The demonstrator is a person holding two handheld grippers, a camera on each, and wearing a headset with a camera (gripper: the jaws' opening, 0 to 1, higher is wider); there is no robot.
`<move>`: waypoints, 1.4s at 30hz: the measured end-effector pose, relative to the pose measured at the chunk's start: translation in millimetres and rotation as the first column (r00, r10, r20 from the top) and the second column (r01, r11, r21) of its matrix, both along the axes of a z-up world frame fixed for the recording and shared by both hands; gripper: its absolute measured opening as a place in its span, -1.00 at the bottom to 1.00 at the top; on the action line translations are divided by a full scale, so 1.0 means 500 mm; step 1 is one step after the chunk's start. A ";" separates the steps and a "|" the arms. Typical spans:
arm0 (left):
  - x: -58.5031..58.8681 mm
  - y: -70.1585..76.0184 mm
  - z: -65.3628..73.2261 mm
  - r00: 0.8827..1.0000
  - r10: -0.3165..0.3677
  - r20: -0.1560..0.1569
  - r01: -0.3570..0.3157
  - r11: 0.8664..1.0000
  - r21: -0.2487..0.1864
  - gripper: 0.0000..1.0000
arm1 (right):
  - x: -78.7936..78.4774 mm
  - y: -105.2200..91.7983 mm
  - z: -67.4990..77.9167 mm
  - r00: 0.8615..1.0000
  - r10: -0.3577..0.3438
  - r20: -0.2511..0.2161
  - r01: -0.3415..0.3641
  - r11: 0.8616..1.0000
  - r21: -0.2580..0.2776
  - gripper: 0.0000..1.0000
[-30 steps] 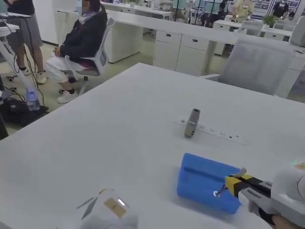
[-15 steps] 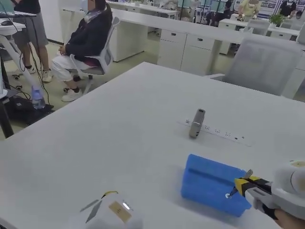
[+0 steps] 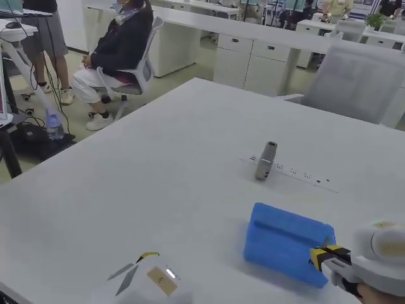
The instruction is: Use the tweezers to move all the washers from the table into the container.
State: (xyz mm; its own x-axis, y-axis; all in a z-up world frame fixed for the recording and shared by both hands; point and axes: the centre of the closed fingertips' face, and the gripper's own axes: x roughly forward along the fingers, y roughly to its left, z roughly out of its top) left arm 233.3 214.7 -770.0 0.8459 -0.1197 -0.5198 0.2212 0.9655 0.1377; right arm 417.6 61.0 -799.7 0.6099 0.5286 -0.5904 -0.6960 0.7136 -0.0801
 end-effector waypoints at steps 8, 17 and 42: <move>-0.001 -0.003 0.001 1.000 -0.008 0.000 0.008 1.000 0.001 0.59 | 0.005 -0.004 0.005 1.000 -0.021 -0.008 0.021 1.000 0.003 -0.96; -0.002 -0.007 0.000 1.000 -0.020 -0.003 0.020 1.000 0.000 0.59 | 0.017 -0.009 0.107 0.998 -0.051 0.019 0.047 0.984 0.171 -0.96; -0.004 -0.009 -0.003 1.000 -0.029 -0.006 0.029 1.000 0.013 0.57 | -0.168 -0.042 0.089 0.917 0.395 -0.055 -0.399 0.901 -0.172 -0.97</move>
State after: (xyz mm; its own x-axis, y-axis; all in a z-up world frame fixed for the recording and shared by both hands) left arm 231.4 210.2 -771.7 0.8394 -0.1367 -0.5261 0.2495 0.9568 0.1493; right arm 333.5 40.1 -755.3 0.3596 0.6113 -0.7050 -0.9211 0.3532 -0.1637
